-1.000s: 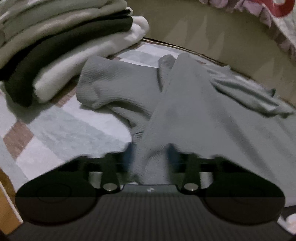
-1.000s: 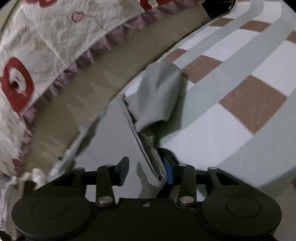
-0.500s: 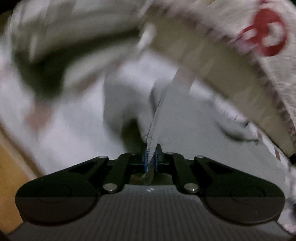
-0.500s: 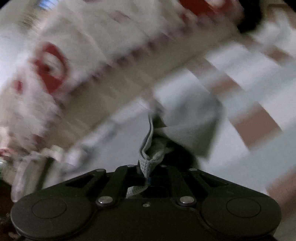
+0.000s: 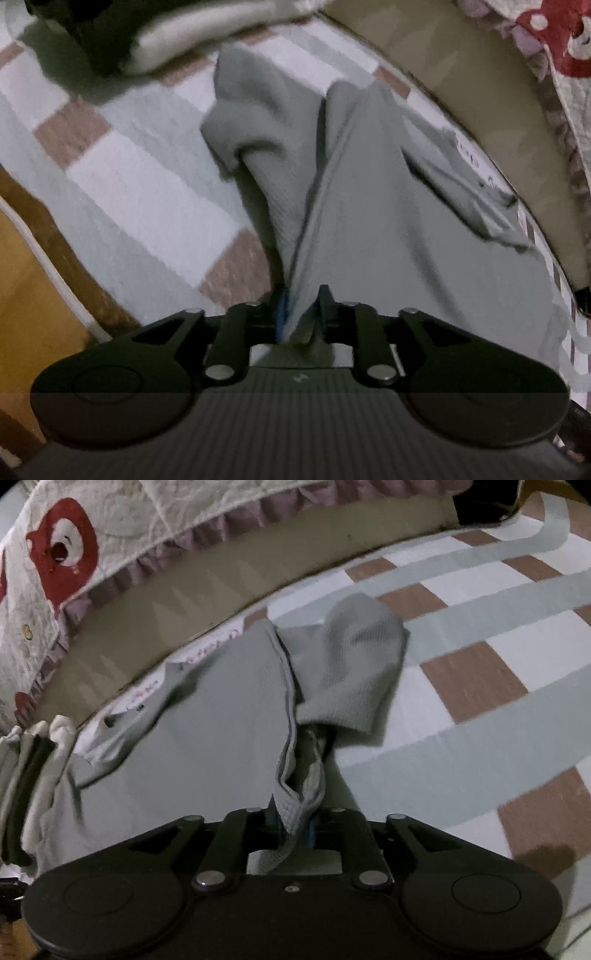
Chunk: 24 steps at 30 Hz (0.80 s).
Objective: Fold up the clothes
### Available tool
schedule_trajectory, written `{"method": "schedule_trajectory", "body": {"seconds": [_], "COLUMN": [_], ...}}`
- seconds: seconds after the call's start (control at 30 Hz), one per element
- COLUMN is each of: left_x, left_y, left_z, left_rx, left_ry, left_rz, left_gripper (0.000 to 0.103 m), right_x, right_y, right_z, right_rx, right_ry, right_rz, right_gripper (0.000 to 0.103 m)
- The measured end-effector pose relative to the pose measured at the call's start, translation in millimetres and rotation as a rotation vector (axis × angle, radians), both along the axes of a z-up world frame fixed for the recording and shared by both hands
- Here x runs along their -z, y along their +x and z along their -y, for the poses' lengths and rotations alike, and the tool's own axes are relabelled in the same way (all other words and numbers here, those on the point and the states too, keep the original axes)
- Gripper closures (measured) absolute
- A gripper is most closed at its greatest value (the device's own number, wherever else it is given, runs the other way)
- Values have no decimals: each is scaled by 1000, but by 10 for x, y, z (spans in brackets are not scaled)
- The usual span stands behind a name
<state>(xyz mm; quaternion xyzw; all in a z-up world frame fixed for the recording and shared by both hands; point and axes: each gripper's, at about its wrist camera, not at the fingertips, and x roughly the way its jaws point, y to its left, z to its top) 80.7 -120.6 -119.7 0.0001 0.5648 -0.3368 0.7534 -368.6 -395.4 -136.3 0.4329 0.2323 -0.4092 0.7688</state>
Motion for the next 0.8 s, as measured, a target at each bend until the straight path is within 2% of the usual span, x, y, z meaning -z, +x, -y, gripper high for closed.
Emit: {"method": "schedule_trajectory", "body": {"seconds": [0.07, 0.13, 0.2, 0.27, 0.3, 0.33, 0.37, 0.43, 0.57, 0.67, 0.8], "left_x": [22, 6, 9, 13, 15, 2, -22, -155, -717, -1172, -1753], "left_y": [-45, -102, -149, -216, -252, -284, -315, -362, -382, -411, -530], "left_z": [56, 136, 209, 279, 308, 339, 370, 367, 249, 161, 37], "left_rx": [27, 62, 89, 119, 134, 162, 198, 210, 176, 139, 124], "left_ry": [27, 53, 64, 81, 95, 101, 102, 53, -132, -241, -342], "left_rz": [28, 84, 133, 184, 218, 251, 283, 336, 458, 520, 607], "left_gripper": [73, 71, 58, 54, 67, 89, 95, 95, 95, 95, 95], "right_x": [69, 128, 183, 231, 237, 189, 141, 45, -178, -661, -1333], "right_y": [-64, -146, -229, -243, -246, -234, -222, -198, -157, -204, -329], "right_z": [1, 5, 18, 30, 37, 50, 62, 87, 143, 252, 317], "right_rx": [21, 45, 68, 57, 48, 31, 14, -20, -86, -113, -144], "right_ry": [42, 76, 108, 134, 139, 121, 104, 69, -5, -69, -139], "right_rz": [19, 71, 144, 195, 219, 238, 257, 294, 370, 442, 565], "right_gripper": [75, 71, 67, 67, 68, 83, 97, 97, 97, 97, 97]}}
